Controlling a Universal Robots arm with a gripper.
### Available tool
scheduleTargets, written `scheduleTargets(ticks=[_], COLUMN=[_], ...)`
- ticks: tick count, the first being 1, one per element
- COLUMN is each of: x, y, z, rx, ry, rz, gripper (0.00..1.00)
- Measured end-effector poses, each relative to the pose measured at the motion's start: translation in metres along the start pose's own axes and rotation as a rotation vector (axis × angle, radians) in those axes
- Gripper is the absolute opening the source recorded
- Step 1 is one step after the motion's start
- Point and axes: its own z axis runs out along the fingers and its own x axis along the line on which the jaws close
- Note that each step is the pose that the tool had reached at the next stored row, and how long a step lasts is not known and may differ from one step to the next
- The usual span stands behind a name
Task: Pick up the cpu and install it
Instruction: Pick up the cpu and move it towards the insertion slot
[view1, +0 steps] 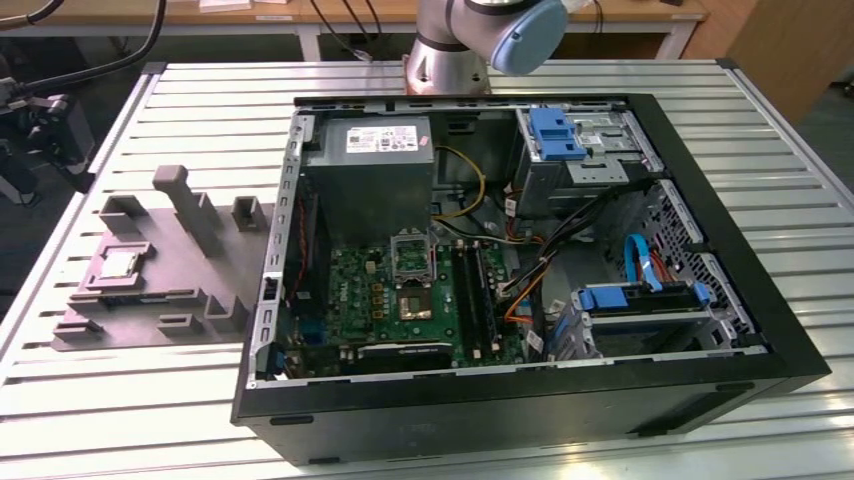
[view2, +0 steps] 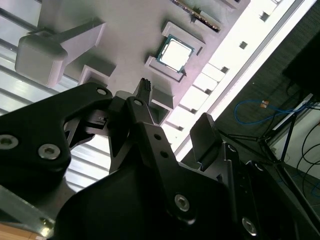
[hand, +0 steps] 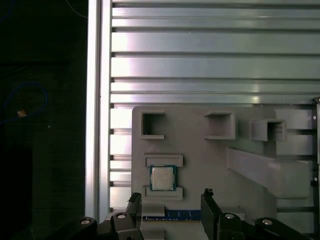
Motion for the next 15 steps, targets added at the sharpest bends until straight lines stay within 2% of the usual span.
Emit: scheduleTargets(ticks=[15], x=[0.0], y=[-0.0003], z=[0.006], rx=[0.0001], ry=[0.0001], rz=[0.0], gripper=[0.59])
